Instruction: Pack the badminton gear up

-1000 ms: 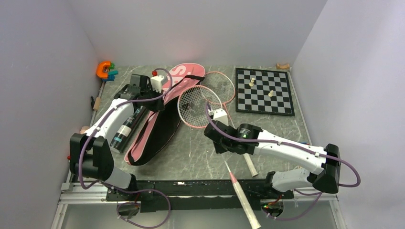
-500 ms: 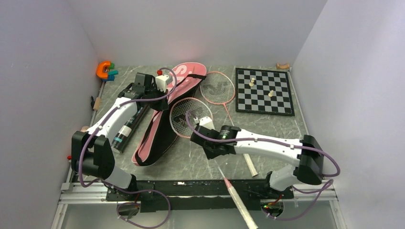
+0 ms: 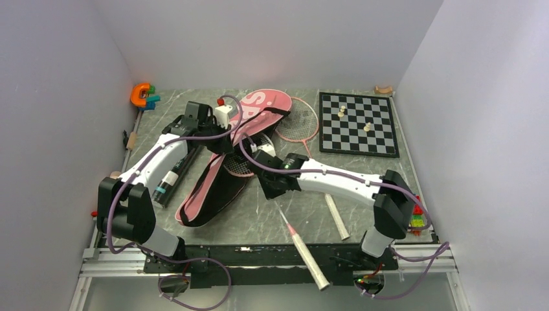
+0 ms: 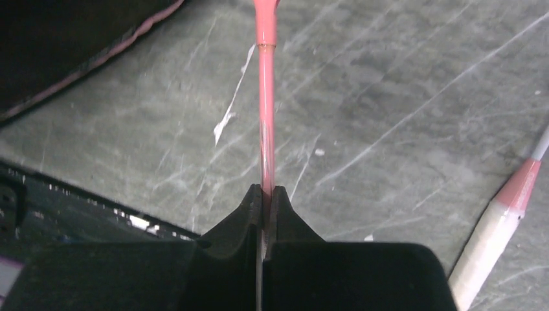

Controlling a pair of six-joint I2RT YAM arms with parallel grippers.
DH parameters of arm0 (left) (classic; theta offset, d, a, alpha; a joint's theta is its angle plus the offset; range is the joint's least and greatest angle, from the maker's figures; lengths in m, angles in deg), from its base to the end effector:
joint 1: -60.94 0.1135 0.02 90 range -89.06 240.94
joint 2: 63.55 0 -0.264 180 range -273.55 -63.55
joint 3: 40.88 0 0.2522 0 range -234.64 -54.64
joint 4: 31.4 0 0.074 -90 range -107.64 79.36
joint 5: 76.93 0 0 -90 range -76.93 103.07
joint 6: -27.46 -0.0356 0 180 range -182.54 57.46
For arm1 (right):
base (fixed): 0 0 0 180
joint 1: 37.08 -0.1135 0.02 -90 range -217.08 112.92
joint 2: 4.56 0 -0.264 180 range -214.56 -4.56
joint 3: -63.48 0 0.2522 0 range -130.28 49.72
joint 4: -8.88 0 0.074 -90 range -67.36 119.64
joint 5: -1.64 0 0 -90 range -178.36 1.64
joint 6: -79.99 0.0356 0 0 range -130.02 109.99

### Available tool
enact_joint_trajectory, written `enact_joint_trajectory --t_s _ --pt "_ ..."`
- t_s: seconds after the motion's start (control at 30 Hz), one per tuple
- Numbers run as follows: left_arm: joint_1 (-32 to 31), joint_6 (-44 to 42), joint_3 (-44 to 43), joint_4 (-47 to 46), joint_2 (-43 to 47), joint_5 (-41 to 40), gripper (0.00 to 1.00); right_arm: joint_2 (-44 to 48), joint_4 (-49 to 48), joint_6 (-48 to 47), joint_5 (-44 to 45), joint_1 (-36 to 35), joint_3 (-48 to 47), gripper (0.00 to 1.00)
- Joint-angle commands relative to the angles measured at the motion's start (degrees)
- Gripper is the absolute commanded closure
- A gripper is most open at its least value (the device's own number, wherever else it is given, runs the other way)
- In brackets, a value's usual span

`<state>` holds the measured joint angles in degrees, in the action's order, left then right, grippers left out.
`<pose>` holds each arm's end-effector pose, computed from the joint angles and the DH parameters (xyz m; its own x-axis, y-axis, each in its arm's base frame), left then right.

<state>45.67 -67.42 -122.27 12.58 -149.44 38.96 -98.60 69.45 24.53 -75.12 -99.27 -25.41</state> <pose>0.3073 -0.1000 0.2776 -0.6758 0.2638 -0.6883 0.5757 0.7720 -0.2694 0.1633 0.2920 0.2552 -0.8136 -0.3594 -0.4571 -0.4319 0.8998 0.0612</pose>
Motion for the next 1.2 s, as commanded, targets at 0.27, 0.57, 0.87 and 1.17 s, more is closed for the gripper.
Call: enact_joint_trajectory --t_s 0.27,0.57,0.87,1.17 --pt "-1.08 2.17 2.5 -2.97 1.15 10.49 1.0 -9.68 -6.39 -0.12 1.8 6.1 -11.0 1.0" --pt "-1.07 3.57 3.71 -3.94 0.95 16.11 1.0 -14.21 -10.68 5.95 7.41 8.81 -14.91 1.0" --pt "-1.16 3.39 4.61 -4.02 0.8 16.57 1.0 -17.13 -16.55 12.3 4.69 12.49 -17.63 1.0" --pt "-1.42 2.25 4.38 -3.56 -0.45 17.88 1.0 -17.81 -25.12 18.26 -1.04 15.61 -16.75 0.99"
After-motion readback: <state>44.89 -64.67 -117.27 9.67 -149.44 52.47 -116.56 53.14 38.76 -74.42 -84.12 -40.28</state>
